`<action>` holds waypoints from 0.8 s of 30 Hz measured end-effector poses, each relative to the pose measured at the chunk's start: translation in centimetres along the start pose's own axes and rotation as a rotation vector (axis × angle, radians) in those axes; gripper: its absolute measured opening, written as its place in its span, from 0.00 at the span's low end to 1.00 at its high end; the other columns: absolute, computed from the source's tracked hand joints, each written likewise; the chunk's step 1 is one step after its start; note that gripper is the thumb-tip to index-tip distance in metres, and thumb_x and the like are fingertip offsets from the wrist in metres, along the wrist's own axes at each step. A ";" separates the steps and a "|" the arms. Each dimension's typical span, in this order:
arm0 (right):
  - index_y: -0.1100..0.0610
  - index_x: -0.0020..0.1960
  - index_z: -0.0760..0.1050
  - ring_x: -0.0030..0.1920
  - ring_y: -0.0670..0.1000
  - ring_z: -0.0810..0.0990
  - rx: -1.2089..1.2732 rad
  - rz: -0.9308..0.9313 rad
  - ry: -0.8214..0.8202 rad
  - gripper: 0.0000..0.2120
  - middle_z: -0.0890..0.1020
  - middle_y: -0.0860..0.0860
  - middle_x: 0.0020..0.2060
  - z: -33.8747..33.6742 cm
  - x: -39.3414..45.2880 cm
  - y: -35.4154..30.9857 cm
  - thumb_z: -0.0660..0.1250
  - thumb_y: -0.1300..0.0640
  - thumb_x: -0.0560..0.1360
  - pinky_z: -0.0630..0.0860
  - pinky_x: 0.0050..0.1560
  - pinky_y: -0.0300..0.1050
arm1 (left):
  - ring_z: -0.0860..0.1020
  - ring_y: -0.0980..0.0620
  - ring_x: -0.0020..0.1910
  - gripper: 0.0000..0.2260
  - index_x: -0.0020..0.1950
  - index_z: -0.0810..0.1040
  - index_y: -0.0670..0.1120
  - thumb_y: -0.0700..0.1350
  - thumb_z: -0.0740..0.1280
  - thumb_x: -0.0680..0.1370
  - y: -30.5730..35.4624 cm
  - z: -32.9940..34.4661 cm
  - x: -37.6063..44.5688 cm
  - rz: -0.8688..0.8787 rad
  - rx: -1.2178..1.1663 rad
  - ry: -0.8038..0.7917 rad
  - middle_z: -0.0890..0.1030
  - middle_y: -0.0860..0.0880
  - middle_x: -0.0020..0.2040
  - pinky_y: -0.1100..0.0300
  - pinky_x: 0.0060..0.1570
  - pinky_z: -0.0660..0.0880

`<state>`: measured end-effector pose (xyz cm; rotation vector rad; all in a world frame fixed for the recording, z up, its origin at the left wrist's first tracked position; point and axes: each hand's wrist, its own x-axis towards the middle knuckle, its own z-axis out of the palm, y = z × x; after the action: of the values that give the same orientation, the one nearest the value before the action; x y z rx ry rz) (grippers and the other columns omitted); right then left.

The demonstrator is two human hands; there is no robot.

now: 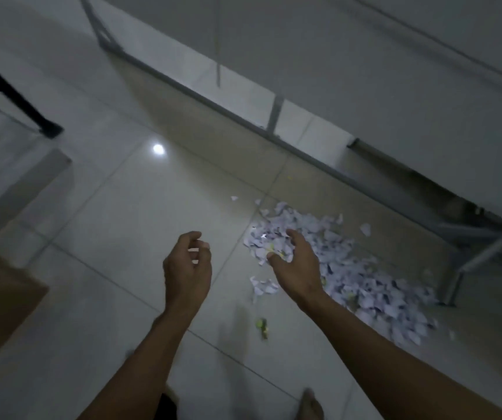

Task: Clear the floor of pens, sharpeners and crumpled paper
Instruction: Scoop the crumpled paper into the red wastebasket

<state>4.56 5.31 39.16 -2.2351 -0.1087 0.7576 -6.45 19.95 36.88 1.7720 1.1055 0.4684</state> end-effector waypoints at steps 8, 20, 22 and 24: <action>0.53 0.74 0.64 0.71 0.53 0.67 0.041 0.122 0.052 0.29 0.68 0.52 0.72 -10.9 -0.7 14.1 0.69 0.54 0.76 0.66 0.69 0.48 | 0.78 0.51 0.38 0.07 0.55 0.78 0.43 0.40 0.64 0.79 2.4 12.8 -8.7 0.071 0.097 -0.179 0.80 0.48 0.43 0.72 0.36 0.70; 0.53 0.68 0.68 0.63 0.55 0.73 -0.029 0.214 0.027 0.24 0.72 0.55 0.64 -5.6 4.7 32.3 0.69 0.53 0.75 0.72 0.60 0.47 | 0.78 0.50 0.38 0.09 0.53 0.80 0.45 0.43 0.69 0.74 -15.6 22.9 -10.0 0.220 0.496 -0.586 0.80 0.48 0.43 0.55 0.43 0.77; 0.53 0.69 0.68 0.62 0.54 0.73 -0.089 0.191 -0.016 0.24 0.72 0.55 0.64 -3.0 6.8 35.2 0.69 0.52 0.75 0.72 0.60 0.47 | 0.76 0.49 0.44 0.15 0.58 0.77 0.48 0.49 0.68 0.73 -19.6 23.9 -9.1 0.294 0.696 -0.813 0.76 0.49 0.47 0.57 0.46 0.74; 0.53 0.69 0.68 0.60 0.53 0.74 -0.157 0.116 -0.076 0.24 0.72 0.55 0.63 0.2 9.1 38.3 0.68 0.51 0.75 0.72 0.58 0.45 | 0.75 0.46 0.55 0.20 0.65 0.71 0.49 0.52 0.66 0.75 -23.2 25.4 -8.6 0.362 0.924 -1.078 0.73 0.48 0.56 0.56 0.51 0.72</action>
<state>6.09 -18.98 8.18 -2.3771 -0.0780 0.9256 -3.78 2.37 6.16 2.4930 0.1687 -0.8924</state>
